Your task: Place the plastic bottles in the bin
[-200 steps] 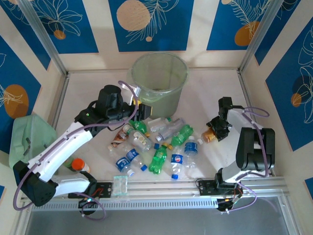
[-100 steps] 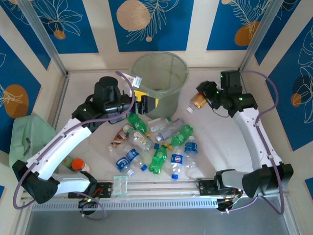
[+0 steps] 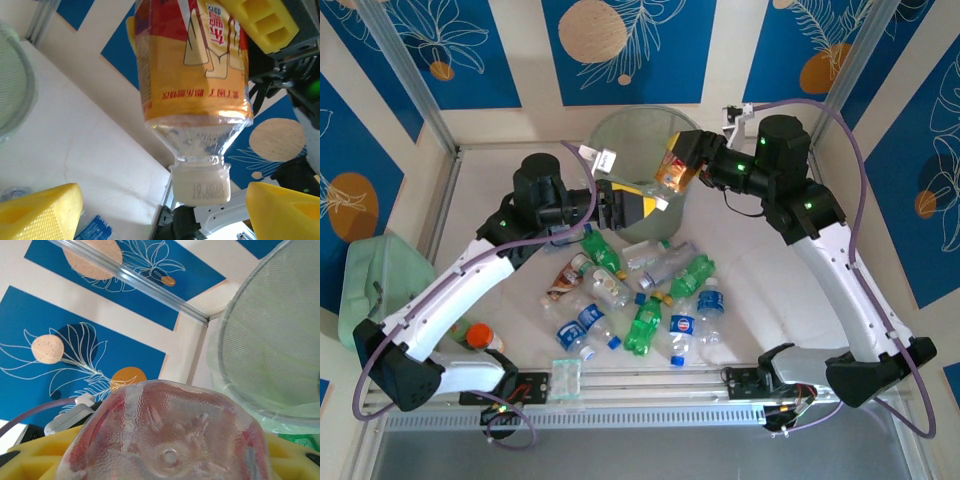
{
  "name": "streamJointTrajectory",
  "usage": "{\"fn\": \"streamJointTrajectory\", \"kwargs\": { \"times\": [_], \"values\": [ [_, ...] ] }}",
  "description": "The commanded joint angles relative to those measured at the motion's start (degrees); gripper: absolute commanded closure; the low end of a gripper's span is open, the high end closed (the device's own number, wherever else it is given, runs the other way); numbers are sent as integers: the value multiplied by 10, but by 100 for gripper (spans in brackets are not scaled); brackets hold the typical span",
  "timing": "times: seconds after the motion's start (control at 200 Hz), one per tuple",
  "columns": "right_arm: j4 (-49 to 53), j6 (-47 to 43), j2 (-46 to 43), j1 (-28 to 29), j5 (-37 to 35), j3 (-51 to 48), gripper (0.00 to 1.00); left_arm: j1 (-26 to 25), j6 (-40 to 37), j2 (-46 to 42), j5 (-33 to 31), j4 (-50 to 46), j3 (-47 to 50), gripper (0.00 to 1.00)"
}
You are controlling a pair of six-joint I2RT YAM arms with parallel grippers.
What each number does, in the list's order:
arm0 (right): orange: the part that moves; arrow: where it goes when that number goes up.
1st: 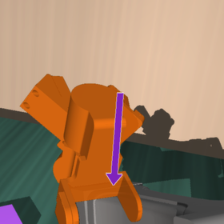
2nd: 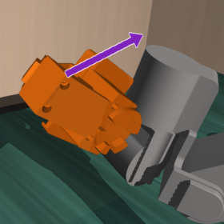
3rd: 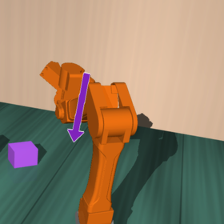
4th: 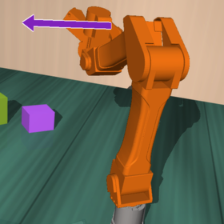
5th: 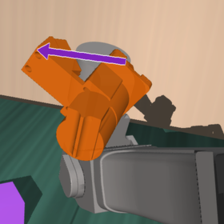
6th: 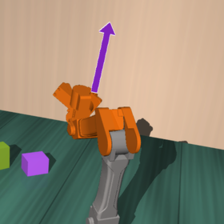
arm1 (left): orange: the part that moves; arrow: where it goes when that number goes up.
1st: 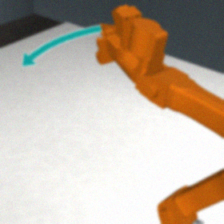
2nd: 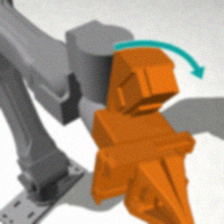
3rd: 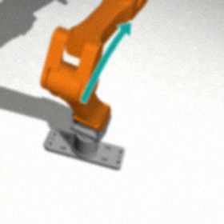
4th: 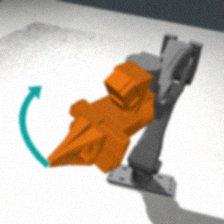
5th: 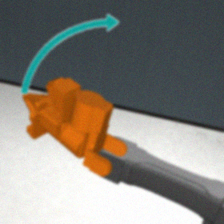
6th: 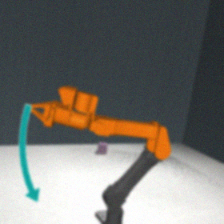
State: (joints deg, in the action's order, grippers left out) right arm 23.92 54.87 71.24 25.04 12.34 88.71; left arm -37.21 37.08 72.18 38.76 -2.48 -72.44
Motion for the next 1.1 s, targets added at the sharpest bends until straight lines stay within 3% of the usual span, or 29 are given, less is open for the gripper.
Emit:
{"fn": "streamJointTrajectory", "kwargs": {
  "times": [0.0,0.195,0.34,0.73,0.775,0.86,0.925,1.095],
  "values": [
    [-41,13,-9,8,24,-7,44,-5,49,0,42,77,12,18],
    [-55,20,-4,18,29,-9,44,-5,97,8,76,142,28,28],
    [-65,26,-2,19,30,-12,44,-4,99,15,83,143,31,44],
    [-73,33,5,22,30,-24,44,-5,83,20,71,130,30,66],
    [-63,30,5,22,24,-22,38,-4,67,18,55,108,25,69],
    [-16,15,3,21,-7,-5,13,-4,25,15,13,44,6,76],
    [37,0,1,19,-43,14,3,-3,-7,13,-26,-7,-13,78],
    [206,-37,0,-12,-144,63,1,4,-56,21,-103,-108,-70,80]
  ]
}}
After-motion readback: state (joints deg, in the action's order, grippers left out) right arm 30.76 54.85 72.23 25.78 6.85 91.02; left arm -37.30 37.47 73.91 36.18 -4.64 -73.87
